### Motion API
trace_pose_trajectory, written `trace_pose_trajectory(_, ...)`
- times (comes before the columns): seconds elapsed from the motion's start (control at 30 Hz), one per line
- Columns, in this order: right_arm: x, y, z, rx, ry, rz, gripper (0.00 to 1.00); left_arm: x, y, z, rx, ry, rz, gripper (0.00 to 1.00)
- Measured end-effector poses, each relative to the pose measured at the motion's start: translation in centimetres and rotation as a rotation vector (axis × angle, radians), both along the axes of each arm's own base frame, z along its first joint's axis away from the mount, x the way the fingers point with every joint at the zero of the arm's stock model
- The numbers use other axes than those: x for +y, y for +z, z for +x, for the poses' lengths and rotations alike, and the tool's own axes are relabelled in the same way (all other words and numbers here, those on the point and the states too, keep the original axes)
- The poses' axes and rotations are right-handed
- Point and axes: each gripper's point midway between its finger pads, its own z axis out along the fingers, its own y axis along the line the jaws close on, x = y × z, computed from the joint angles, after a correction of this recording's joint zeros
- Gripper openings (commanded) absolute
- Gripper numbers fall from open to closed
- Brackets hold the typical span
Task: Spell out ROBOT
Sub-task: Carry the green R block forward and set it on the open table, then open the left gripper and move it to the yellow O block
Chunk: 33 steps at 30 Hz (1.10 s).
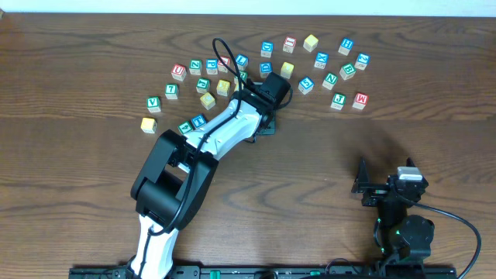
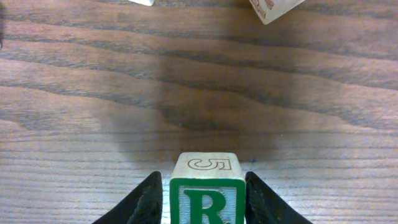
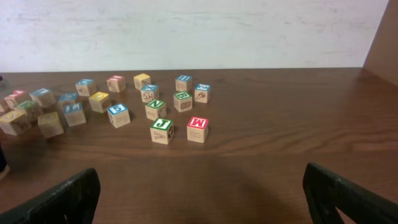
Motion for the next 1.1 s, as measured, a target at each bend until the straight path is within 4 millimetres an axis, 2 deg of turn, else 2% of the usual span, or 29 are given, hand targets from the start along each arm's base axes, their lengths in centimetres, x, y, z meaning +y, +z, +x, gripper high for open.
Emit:
trace_pose_trajectory(0.03,0.0,0.0,0.0,0.000,0.000,0.000,0.99,0.1,0.0,-0.1,0.005,-0.002,0.004,0.46)
trace_pose_trajectory(0.1,0.0,0.0,0.0,0.000,0.000,0.000,0.99,0.3,0.2,-0.1,0.015,-0.015,0.016,0.47)
trace_pose_trajectory(0.2,0.0,0.0,0.0,0.000,0.000,0.000,0.99,0.3,1.6,0.7,0.004,-0.031,0.018,0.50)
trace_pose_trajectory(0.4,0.0,0.0,0.0,0.000,0.000,0.000,0.99,-1.0,6.3,3.0,-0.073,-0.052,-0.021,0.52)
trace_pose_trajectory(0.67,0.0,0.0,0.0,0.000,0.000,0.000,0.99,-1.4,11.7,3.5,-0.126,-0.055,-0.054,0.52)
trace_pose_trajectory(0.83,0.0,0.0,0.0,0.000,0.000,0.000,0.99,-1.8,16.0,3.7,-0.144,-0.087,-0.098,0.52)
trace_pose_trajectory(1.0,0.0,0.0,0.0,0.000,0.000,0.000,0.99,-0.8,20.8,4.8,-0.196,-0.083,-0.160,0.52)
trace_pose_trajectory(1.1,0.0,0.0,0.0,0.000,0.000,0.000,0.99,0.2,22.5,5.8,-0.229,-0.072,-0.194,0.52)
